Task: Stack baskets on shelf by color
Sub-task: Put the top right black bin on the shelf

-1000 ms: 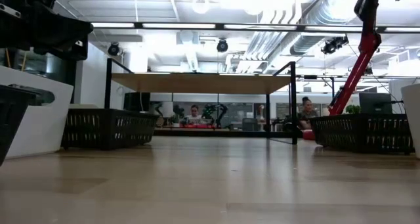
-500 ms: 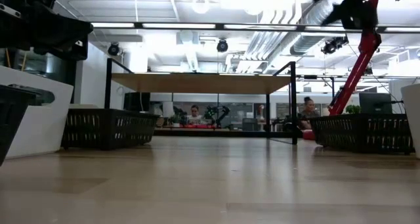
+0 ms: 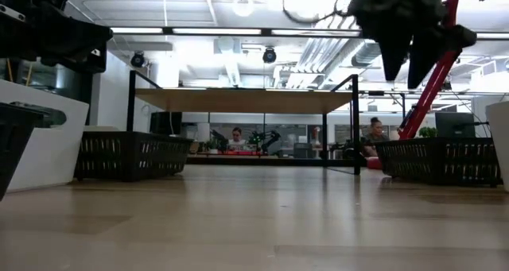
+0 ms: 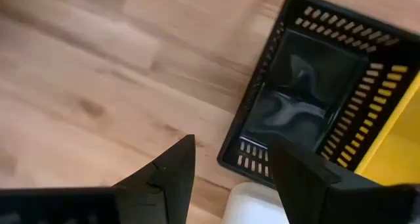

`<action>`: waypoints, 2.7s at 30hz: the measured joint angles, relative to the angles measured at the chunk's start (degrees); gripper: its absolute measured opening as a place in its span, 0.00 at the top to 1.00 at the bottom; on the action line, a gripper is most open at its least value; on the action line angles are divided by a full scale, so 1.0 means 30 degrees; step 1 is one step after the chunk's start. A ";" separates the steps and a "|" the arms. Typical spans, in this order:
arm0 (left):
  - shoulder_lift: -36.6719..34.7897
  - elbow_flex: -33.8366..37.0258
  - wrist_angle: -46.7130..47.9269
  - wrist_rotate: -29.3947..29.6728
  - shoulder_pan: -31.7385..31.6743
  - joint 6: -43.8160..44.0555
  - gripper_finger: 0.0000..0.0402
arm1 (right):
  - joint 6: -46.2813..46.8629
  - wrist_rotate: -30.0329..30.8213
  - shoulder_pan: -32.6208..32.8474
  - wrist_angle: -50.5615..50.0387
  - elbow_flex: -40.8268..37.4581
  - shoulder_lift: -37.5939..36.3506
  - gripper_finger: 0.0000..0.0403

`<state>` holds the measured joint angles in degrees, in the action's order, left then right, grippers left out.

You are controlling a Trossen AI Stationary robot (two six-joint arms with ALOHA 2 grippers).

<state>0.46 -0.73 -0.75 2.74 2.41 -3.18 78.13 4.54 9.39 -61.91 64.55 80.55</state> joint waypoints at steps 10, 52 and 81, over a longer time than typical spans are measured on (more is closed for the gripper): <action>0.0001 0.0006 0.0000 0.0000 -0.0004 -0.0002 1.00 | 0.2064 0.1420 0.0007 0.0553 0.0000 0.1537 0.57; -0.0004 0.0007 0.0000 0.0000 0.0002 0.0000 1.00 | 0.0290 0.3609 -0.0120 0.5836 -0.4900 0.2462 0.96; 0.0003 0.0007 0.0000 0.0000 0.0000 0.0000 1.00 | -1.2839 0.4757 -0.5129 0.4676 1.1767 0.2304 1.00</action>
<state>0.47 -0.71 -0.75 2.74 2.41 -3.18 39.62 18.81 -6.00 -47.88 99.86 87.46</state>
